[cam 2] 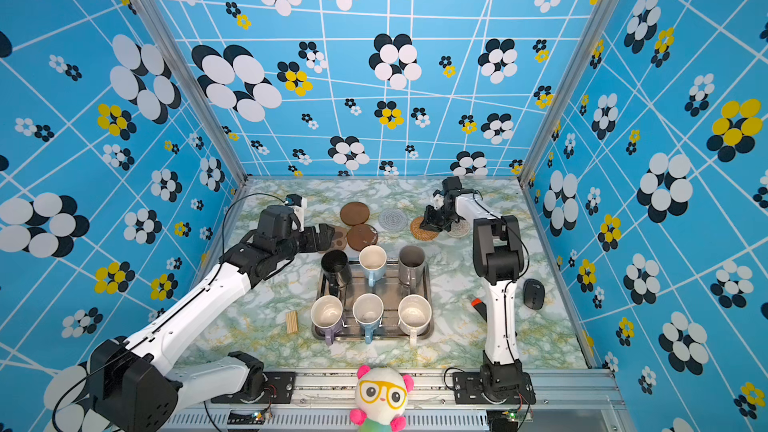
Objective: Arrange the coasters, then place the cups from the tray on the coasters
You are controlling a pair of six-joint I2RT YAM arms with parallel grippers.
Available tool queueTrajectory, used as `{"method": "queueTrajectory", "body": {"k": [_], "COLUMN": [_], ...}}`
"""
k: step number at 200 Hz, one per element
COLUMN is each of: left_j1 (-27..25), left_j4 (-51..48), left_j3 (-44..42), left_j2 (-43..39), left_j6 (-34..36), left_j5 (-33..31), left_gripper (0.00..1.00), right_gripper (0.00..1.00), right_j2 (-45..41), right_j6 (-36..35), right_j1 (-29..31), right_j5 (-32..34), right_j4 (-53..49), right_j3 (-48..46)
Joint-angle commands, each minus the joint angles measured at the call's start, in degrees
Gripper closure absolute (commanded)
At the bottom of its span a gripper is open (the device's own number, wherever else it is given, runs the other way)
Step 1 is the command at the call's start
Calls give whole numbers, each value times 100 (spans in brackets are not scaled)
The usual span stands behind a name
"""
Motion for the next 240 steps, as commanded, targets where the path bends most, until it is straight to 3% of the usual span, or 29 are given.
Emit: {"method": "queueTrajectory", "body": {"k": [1, 76, 123, 240], "left_j1": [-31, -23, -30, -38], "left_j4": [31, -33, -26, -33], "left_j3": [80, 136, 164, 139], "left_j2": [-70, -47, 2, -48], "left_j6": [9, 79, 87, 79], "left_j5": [-85, -150, -130, -139], "left_gripper": [0, 0, 0, 0], "right_gripper": [81, 80, 81, 81], "right_j2": [382, 661, 544, 219], "right_j6": [15, -6, -80, -186], "right_j1": [23, -54, -361, -410], "right_j5": [-2, 201, 219, 131], "right_j4": [-282, -572, -590, -509], "right_j3": [293, 776, 593, 65]}}
